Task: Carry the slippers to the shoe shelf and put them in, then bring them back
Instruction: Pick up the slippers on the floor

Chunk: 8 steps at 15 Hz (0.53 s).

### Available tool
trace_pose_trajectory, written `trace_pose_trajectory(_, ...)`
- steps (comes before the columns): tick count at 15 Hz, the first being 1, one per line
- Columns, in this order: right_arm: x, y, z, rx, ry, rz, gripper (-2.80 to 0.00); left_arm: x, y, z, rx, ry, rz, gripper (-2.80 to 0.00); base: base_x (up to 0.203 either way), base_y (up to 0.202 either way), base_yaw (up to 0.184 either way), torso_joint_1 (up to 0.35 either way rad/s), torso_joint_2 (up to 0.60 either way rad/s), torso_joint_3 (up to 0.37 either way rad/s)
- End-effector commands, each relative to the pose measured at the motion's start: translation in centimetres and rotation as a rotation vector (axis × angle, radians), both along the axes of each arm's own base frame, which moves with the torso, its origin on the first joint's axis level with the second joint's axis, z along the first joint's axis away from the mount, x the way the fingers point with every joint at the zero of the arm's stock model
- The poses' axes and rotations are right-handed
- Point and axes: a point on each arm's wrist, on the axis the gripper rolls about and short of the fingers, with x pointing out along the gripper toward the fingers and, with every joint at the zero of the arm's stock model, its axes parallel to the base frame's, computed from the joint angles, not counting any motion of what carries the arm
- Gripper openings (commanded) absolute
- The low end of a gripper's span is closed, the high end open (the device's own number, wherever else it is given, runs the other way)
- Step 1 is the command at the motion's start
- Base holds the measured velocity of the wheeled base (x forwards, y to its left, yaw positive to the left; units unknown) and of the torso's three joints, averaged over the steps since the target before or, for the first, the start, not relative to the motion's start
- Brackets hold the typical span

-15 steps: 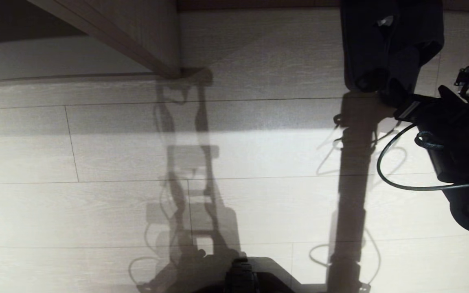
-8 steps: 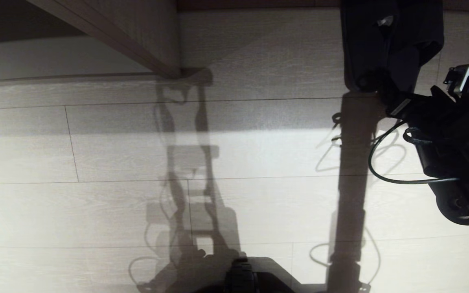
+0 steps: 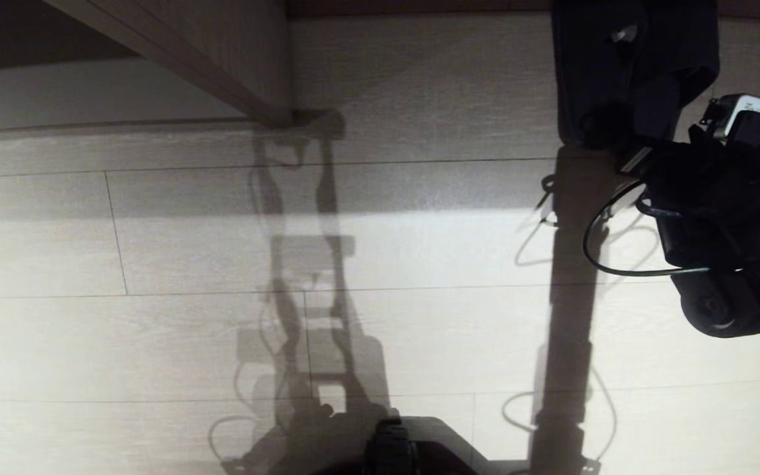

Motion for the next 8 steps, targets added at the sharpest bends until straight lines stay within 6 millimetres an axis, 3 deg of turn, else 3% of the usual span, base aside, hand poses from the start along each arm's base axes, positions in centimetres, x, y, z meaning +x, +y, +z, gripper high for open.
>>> trace_pose_trajectory(1,1.0,0.1,0.3,0.002,-0.03,0.0,0.0,0.0,0.0,0.0,0.0,0.0,0.001,-2.8,0.0,0.0,0.0,0.0,0.0,0.0)
trace_pose_trajectory(8,3.7,0.2,0.9,-0.006,-0.1,-0.009,0.0,0.0,0.0,0.0,0.0,0.0,0.001,-2.8,0.0,0.0,0.0,0.0,0.0,0.0)
